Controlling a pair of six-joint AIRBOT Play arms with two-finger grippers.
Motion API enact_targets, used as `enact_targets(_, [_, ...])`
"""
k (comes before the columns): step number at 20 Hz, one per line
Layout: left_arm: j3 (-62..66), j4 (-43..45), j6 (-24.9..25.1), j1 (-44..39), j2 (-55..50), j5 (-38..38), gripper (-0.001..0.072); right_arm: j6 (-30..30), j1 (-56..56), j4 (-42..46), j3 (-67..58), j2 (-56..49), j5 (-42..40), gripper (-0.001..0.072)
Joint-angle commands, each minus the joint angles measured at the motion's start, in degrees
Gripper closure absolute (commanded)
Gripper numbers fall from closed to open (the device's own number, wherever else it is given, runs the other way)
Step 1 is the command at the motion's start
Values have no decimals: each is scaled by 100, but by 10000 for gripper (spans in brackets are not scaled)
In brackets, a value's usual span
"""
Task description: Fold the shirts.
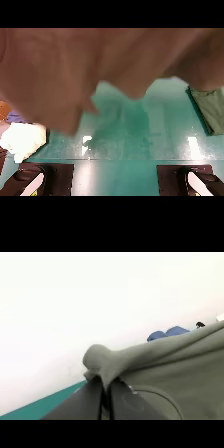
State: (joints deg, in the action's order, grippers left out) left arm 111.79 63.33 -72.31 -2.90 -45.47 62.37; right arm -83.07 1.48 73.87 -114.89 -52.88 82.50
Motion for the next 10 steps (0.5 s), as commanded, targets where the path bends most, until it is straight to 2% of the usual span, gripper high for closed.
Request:
enact_targets(1, [-188,52,-138,7,-304,643,680,-2,133,-101,127,-256,374,698])
enact_targets(5, [-1300,52,-133,7,-1246,1213,679,-2,-221,-323,-81,-1628,1130,697])
enact_targets(10, [-2531,87,-118,7,-2791,1266,679,76,-702,-321,726,-3309,800,697])
